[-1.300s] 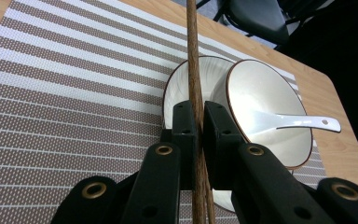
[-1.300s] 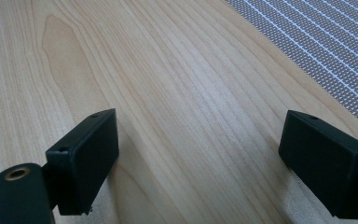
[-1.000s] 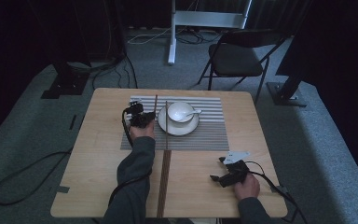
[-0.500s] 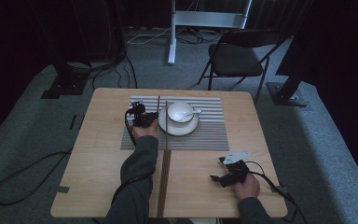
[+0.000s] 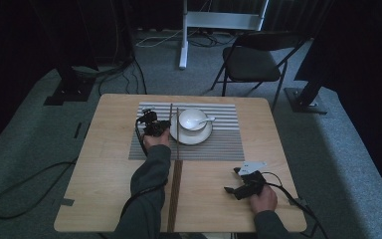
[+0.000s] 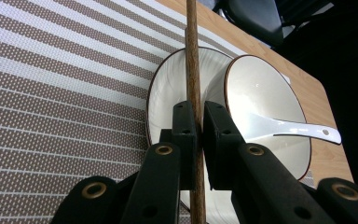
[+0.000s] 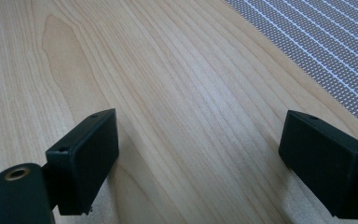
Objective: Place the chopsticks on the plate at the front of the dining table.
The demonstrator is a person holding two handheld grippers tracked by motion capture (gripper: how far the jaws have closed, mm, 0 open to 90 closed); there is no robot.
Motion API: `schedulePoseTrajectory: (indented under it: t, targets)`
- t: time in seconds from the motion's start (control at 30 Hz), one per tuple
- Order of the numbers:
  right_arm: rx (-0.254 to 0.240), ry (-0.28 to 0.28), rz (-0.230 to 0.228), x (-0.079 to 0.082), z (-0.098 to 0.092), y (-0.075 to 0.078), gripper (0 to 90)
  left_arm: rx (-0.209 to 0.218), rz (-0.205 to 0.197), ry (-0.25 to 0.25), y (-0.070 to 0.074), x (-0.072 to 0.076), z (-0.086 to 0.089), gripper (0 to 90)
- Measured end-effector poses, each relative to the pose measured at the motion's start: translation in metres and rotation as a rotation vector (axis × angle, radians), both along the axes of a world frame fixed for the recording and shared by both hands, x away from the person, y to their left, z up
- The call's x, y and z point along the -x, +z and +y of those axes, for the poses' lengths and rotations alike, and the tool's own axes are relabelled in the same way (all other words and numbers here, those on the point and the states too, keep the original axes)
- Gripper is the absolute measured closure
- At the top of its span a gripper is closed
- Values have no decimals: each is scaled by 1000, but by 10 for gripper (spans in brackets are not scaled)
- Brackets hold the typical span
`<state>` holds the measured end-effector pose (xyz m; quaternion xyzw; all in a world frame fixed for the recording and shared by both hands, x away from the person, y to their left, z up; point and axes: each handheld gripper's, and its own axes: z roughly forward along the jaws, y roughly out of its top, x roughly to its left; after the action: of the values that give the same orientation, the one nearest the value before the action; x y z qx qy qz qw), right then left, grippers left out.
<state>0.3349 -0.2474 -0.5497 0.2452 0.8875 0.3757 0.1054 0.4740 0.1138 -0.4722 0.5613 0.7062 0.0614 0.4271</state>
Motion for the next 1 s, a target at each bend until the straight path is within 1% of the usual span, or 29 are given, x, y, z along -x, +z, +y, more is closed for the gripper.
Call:
schedulePoseTrajectory:
  t: [0.1, 0.17, 0.77, 1.0]
  targets:
    - [0, 0, 0, 0, 0, 0, 113, 8, 3, -1, -1, -1, -1, 842]
    - [0, 0, 0, 0, 0, 0, 113, 3, 3, -3, -2, -1, -2, 842]
    - [0, 0, 0, 0, 0, 0, 113, 15, 17, -4, -11, -4, -6, 842]
    - [0, 0, 0, 0, 0, 0, 113, 14, 18, -4, -12, -5, -6, 841]
